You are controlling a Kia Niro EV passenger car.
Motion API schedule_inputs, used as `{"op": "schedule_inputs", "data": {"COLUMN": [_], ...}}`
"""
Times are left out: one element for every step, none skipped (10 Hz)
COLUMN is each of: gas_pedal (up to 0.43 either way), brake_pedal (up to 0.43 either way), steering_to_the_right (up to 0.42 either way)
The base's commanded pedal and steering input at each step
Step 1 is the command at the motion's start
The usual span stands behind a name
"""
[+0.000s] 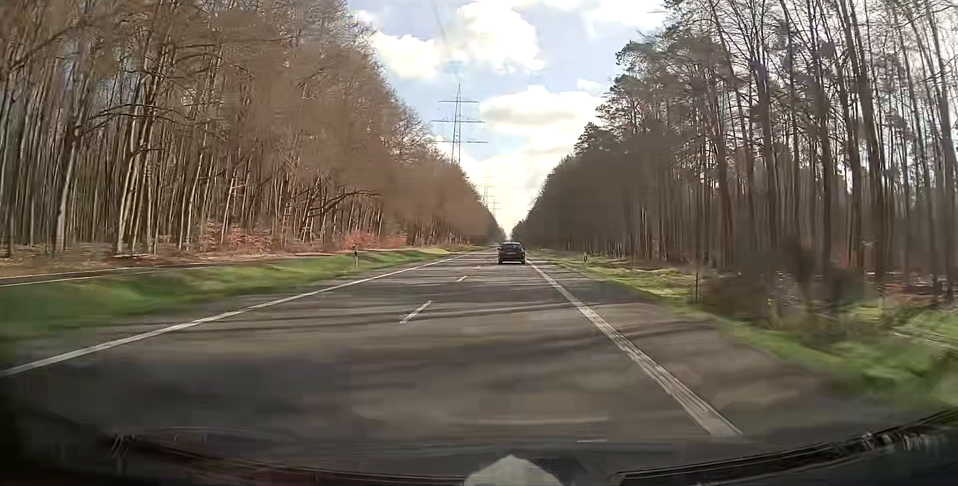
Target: Follow the waypoints while adhering to traffic rules and regulations
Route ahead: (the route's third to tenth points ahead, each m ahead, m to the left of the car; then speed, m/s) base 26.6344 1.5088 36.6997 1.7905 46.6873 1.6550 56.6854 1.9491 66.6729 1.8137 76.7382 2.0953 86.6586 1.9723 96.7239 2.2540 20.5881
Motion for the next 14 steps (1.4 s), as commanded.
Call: {"op": "schedule_inputs", "data": {"gas_pedal": [0.197,0.197,0.197,0.197,0.197,0.197,0.197,0.197,0.197,0.197,0.197,0.197,0.197,0.197], "brake_pedal": [0.000,0.000,0.000,0.000,0.000,0.000,0.000,0.000,0.000,0.000,0.000,0.000,0.000,0.000], "steering_to_the_right": [0.001,0.001,0.001,0.001,0.001,0.001,0.002,0.003,0.003,0.003,0.002,0.002,0.002,0.002]}}
